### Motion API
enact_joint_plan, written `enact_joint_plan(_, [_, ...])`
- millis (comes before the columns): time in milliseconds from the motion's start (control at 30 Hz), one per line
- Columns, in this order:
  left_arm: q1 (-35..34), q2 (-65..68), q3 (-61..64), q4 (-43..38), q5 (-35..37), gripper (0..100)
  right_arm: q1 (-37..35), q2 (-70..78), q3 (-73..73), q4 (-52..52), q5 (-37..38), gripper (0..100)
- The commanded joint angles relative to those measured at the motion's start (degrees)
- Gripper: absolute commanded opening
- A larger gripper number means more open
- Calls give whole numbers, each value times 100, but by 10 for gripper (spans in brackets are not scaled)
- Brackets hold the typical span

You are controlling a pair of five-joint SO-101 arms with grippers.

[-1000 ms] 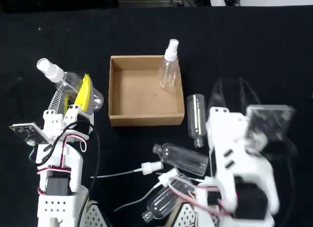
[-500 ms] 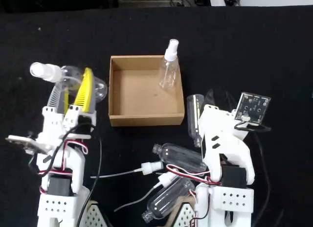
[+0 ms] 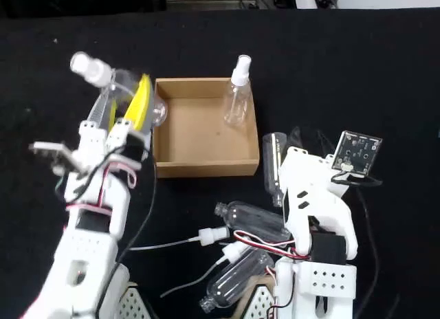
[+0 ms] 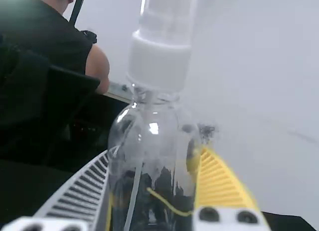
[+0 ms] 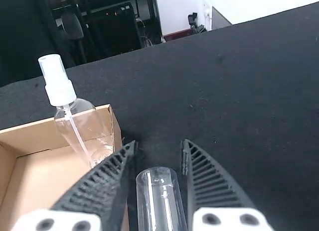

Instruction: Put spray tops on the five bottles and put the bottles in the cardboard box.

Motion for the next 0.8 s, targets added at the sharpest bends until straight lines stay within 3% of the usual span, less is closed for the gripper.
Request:
enact_joint_plan(0, [-22, 2040, -963, -1363, -70, 30, 97, -13, -13, -176, -18, 113])
enact_joint_plan(300, [215, 5055, -1692, -3429, -79, 30, 97, -13, -13, -176, 0, 113])
enact_joint_plan(433, [338, 6040, -1859, -4369, -730, 30, 97, -13, -13, -185, 0, 113])
enact_joint_plan(567, [602, 6769, -2079, -4844, -1222, 30, 123, -13, 110, -457, 0, 113])
enact_joint_plan(767, [716, 7402, -2281, -5231, -1240, 30, 123, -13, 321, -791, 0, 113])
